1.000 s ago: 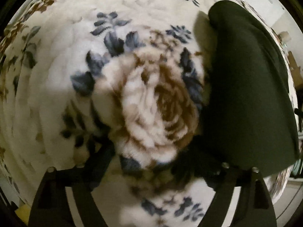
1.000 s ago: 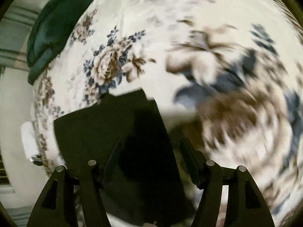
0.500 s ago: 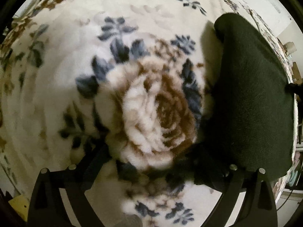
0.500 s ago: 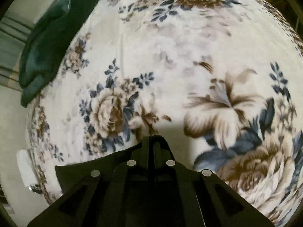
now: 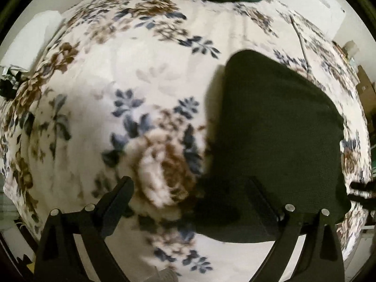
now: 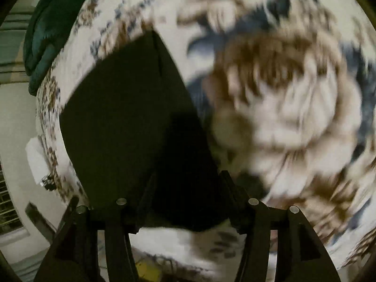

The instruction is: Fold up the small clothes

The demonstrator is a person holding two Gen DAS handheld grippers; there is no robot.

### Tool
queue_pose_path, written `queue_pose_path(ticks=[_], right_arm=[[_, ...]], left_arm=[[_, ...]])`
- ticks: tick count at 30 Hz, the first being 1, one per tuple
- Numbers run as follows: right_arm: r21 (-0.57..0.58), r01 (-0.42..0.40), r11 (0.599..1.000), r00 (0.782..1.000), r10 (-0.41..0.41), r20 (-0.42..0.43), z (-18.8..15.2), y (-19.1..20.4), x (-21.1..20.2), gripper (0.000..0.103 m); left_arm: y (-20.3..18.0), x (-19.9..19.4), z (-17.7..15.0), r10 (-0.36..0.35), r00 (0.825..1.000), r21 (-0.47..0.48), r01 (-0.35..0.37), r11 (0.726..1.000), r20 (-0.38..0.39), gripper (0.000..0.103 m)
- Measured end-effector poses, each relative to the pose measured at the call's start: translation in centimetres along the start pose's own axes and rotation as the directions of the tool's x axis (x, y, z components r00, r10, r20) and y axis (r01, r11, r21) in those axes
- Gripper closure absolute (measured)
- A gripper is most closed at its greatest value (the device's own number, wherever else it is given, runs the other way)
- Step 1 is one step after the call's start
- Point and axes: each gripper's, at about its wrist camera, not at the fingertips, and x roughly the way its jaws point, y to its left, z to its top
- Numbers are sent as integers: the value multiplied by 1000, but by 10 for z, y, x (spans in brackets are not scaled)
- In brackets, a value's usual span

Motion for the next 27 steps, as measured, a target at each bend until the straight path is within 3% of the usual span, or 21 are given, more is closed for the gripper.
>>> queue_pose_path(ticks=[1, 2, 3, 4, 7, 11, 14, 16, 19, 21, 22, 23, 27], right_arm=[[2, 5, 1000, 1000, -5, -2, -5, -1, 6, 46], [-7, 20, 1000, 1000, -20, 9, -12, 1, 13, 54], [-22, 45, 999, 999, -44, 28, -16, 3, 16, 67], [-36, 83, 996, 996, -82, 48, -21, 6, 17, 87], [-6, 110, 994, 982, -108, 152, -33, 9, -2, 93], [56, 157, 986, 948, -167, 270, -43, 4, -36, 97], [96, 179, 979, 950, -198, 240, -35, -12, -31, 97], [68, 211, 975, 960, -220, 172, -28, -19, -10, 97], [35, 211, 977, 973, -213, 90, -18, -22, 2, 91], [49, 176, 983, 982, -179, 57, -12, -26, -4, 72], [67, 156, 985, 985, -160, 60, -9, -29, -11, 57], [81, 110, 991, 989, -117, 85, -3, -31, -21, 49], [0, 16, 1000, 988, -16, 154, 34, -20, -37, 38]], left_arm=[[-3, 1, -2, -3, 1000, 0, 3, 1000, -5, 6], [-7, 4, -2, -9, 1000, 2, 9, 1000, -13, 6], [-11, 3, -4, -9, 1000, 5, 9, 1000, -18, 6], [-14, 3, -5, -8, 1000, 10, 9, 1000, -20, 6], [-23, 2, -5, -2, 1000, 33, 2, 999, -15, 6], [-27, 4, 0, 1, 1000, 44, 0, 999, -22, 6], [-25, 4, 6, 2, 1000, 33, -1, 999, -22, 6], [-24, 4, 14, -3, 1000, 26, 3, 1000, -14, 6], [-22, 6, 32, -6, 1000, 29, 6, 1000, 8, 6], [-19, 10, 48, -15, 1000, 24, 14, 1000, 19, 6], [-18, 13, 56, -21, 999, 21, 21, 1000, 25, 6], [-17, 16, 64, -35, 999, 15, 35, 999, 29, 6], [-17, 45, 101, -136, 991, -22, 136, 990, 2, 6]])
